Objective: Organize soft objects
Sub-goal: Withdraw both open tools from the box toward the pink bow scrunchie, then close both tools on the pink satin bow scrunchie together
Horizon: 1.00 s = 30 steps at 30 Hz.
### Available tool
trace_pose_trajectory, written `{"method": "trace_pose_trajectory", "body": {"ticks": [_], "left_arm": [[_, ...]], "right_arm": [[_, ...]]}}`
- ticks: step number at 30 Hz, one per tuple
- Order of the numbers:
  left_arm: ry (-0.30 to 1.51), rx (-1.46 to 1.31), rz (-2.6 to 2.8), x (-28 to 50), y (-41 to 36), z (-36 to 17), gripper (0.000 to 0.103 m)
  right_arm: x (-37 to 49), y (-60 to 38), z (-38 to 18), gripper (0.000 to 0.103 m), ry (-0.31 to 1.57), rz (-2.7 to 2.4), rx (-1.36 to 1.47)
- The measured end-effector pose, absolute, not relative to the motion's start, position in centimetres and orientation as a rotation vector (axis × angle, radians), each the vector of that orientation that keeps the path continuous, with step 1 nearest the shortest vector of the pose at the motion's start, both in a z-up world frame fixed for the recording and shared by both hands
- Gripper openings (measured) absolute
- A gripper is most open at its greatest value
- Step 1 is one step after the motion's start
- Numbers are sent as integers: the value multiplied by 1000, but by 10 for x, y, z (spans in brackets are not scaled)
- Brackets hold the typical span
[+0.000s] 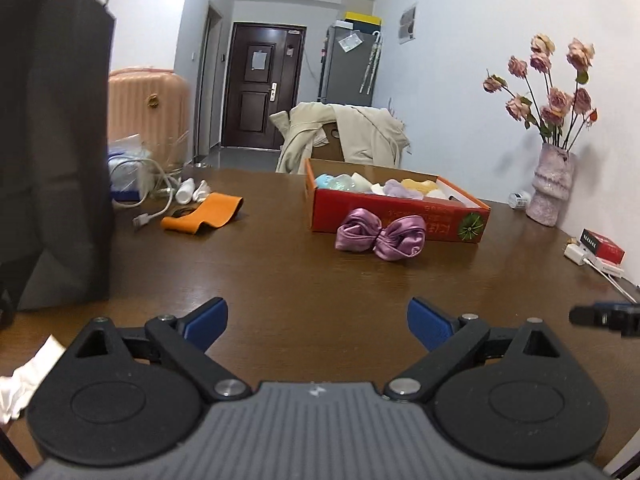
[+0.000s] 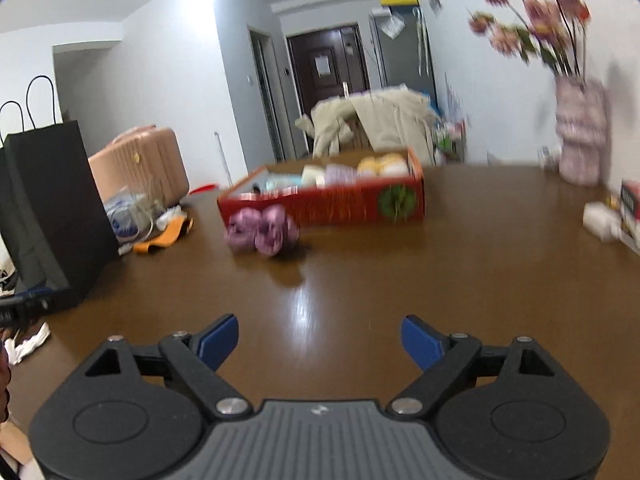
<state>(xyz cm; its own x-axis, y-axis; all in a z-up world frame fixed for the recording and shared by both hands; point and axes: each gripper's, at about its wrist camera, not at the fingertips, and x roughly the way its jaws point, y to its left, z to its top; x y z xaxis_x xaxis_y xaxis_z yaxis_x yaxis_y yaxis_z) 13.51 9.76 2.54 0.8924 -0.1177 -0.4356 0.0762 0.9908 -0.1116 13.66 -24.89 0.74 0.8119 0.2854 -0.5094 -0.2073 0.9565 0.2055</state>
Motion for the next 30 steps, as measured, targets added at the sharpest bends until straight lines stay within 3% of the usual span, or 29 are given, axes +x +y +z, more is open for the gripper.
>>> {"method": "trace_pose_trajectory", "body": {"ticks": [10, 12, 17, 20, 22, 25, 27, 28, 30], "left_arm": [[448, -120, -135, 178, 94, 25, 97], [448, -107, -169, 203, 87, 28, 88], [484, -107, -240, 291, 72, 31, 72], [516, -103, -272, 346, 64, 21, 72], [557, -119, -291, 375, 62, 8, 72], [595, -152, -321, 405, 60, -10, 57], [630, -196, -356, 419, 62, -24, 31], [646, -220, -354, 424, 64, -31, 29], [650, -257, -353, 428, 70, -40, 26]], "right_arm": [[158, -235, 14, 87, 521, 227, 156], [177, -225, 16, 86, 512, 248, 133], [259, -196, 14, 73, 536, 285, 132], [315, -179, 2, 68, 575, 312, 145], [349, -170, -7, 58, 603, 326, 159], [385, -162, -18, 55, 611, 354, 193], [402, -160, -27, 47, 624, 365, 205], [409, -159, -32, 39, 629, 369, 216], [416, -162, -38, 37, 610, 389, 253]]}}
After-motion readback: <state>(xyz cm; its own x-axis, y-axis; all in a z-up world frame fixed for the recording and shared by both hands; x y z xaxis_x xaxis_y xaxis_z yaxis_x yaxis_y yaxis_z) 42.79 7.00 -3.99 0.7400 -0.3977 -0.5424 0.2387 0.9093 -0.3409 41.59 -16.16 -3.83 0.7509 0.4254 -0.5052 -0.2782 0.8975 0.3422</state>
